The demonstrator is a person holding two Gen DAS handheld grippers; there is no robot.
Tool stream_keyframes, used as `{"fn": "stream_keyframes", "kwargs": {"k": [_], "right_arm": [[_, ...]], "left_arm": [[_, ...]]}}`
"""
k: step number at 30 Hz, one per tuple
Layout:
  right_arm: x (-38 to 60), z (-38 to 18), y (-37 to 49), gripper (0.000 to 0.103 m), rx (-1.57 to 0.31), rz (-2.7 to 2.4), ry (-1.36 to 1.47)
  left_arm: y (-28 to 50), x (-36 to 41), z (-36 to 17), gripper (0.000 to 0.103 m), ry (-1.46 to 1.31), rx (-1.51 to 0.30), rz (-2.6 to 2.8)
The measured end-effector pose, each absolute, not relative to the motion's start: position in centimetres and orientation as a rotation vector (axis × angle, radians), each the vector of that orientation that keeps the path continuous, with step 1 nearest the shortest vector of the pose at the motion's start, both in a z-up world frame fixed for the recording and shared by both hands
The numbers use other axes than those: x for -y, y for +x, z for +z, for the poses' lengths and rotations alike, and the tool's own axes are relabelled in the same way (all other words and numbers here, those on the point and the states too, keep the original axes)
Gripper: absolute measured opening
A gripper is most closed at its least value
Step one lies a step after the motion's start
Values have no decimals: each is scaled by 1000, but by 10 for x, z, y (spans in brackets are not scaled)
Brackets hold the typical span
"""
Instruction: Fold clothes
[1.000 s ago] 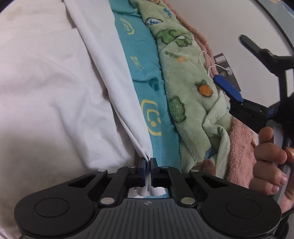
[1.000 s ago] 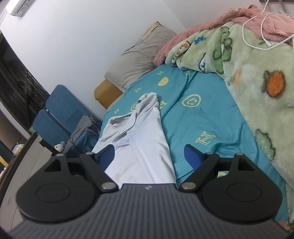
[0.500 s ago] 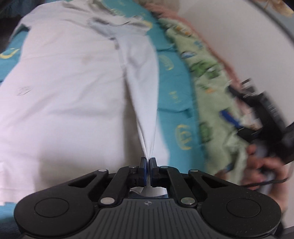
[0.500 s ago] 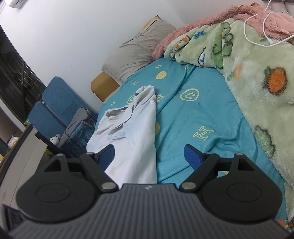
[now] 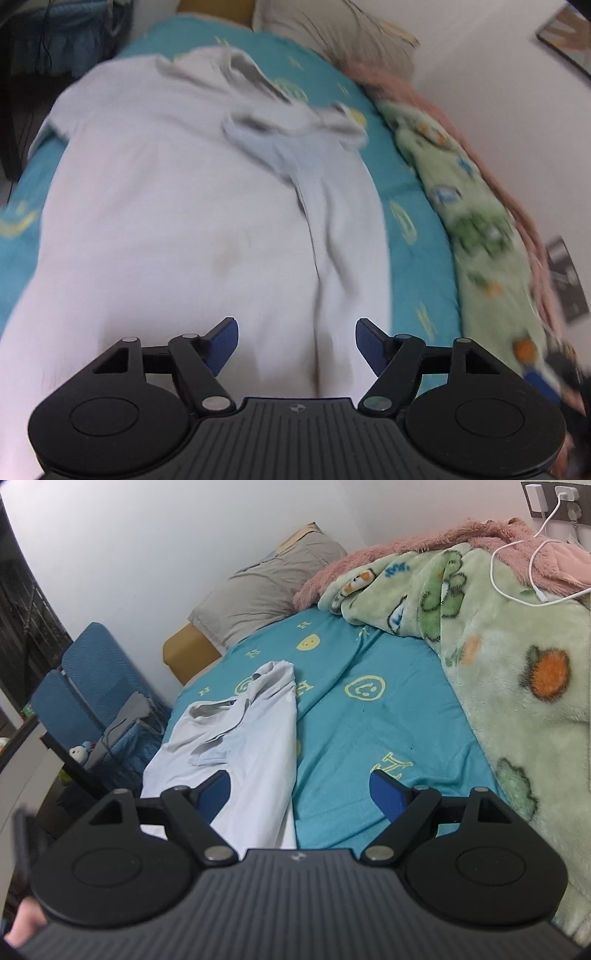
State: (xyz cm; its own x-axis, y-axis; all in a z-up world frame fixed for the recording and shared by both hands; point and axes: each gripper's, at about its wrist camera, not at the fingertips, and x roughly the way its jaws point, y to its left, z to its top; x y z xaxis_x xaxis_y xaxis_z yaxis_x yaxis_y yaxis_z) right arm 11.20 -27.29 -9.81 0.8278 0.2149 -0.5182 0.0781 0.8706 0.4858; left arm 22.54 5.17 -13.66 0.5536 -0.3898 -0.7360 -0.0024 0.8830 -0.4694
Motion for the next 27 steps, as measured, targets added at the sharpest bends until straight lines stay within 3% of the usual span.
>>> {"fn": "stream_keyframes", "kwargs": {"k": [6, 12, 15, 17, 24, 27], "right_arm": [[268, -111, 139, 84, -596, 63, 515], [263, -119, 163, 84, -579, 83, 489], [263, -125, 169, 84, -592, 91, 506], [263, -128, 172, 84, -603, 94, 522], [258, -130, 172, 84, -601, 94, 510], [261, -131, 172, 84, -602, 84, 514]], "left_arm": [[343, -33, -167, 72, -376, -833, -67], [405, -27, -189, 69, -394, -753, -22], [416, -7, -191, 44, -259, -760, -79], [420, 2, -188, 4, -168, -784, -90], [430, 5, -137, 3, -16, -628, 104], [427, -4, -142, 24, -62, -683, 96]]}}
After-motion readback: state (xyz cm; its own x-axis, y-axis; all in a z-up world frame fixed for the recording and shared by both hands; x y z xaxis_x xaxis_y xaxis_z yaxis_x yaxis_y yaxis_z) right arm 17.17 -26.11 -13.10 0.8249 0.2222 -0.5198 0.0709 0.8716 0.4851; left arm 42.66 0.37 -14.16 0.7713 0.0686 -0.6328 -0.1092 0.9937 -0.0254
